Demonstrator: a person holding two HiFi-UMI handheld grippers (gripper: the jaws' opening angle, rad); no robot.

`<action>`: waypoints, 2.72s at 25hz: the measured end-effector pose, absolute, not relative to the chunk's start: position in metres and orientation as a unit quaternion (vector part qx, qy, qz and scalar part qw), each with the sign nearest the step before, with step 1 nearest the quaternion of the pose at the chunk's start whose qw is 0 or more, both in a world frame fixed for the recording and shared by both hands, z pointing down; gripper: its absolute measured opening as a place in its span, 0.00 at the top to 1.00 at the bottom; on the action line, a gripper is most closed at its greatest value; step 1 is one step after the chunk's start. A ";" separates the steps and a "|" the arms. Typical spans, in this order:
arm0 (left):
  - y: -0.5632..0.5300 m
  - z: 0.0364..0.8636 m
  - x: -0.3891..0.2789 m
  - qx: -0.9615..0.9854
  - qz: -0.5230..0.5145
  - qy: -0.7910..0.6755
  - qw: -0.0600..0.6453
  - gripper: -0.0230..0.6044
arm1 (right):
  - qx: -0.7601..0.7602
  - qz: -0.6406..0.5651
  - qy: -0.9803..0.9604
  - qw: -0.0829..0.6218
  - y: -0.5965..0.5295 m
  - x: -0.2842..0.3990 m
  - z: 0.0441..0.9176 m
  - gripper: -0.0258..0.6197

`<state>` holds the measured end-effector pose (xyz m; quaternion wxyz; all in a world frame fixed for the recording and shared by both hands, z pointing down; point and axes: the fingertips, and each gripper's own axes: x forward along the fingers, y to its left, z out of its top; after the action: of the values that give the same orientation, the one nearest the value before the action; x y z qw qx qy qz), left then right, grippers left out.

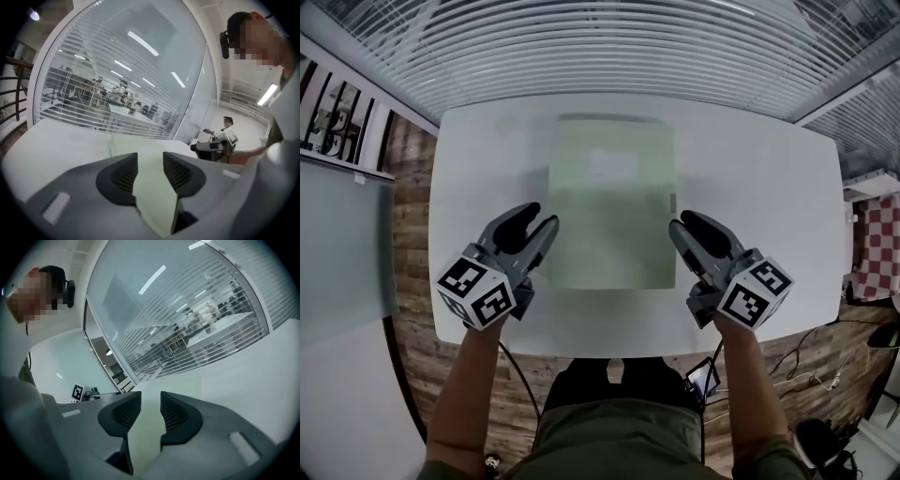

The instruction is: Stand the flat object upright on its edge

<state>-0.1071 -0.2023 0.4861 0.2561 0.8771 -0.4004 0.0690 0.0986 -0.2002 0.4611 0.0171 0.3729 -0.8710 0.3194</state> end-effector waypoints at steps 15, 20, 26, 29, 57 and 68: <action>-0.231 0.529 -0.112 0.857 0.093 -0.406 0.303 0.52 | 0.398 0.345 -0.849 0.035 -0.236 0.114 0.511 0.59; -0.237 0.540 -0.109 0.854 0.099 -0.397 0.322 0.44 | 0.393 0.368 -0.841 0.048 -0.240 0.113 0.527 0.51; -0.240 0.548 -0.102 0.852 0.107 -0.379 0.344 0.39 | 0.382 0.389 -0.836 0.059 -0.244 0.107 0.539 0.47; -0.240 0.552 -0.103 0.849 0.113 -0.377 0.352 0.38 | 0.378 0.397 -0.834 0.070 -0.243 0.103 0.544 0.47; -0.233 0.576 -0.090 0.821 0.118 -0.372 0.417 0.39 | 0.370 0.432 -0.816 0.098 -0.241 0.097 0.567 0.47; -0.229 0.555 -0.082 0.822 0.115 -0.396 0.392 0.39 | 0.382 0.388 -0.834 0.092 -0.239 0.101 0.543 0.47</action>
<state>-0.0820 -0.2288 0.5549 0.3923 0.8219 -0.3965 0.1155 0.1015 -0.2386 0.5427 0.0925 0.3825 -0.8336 0.3875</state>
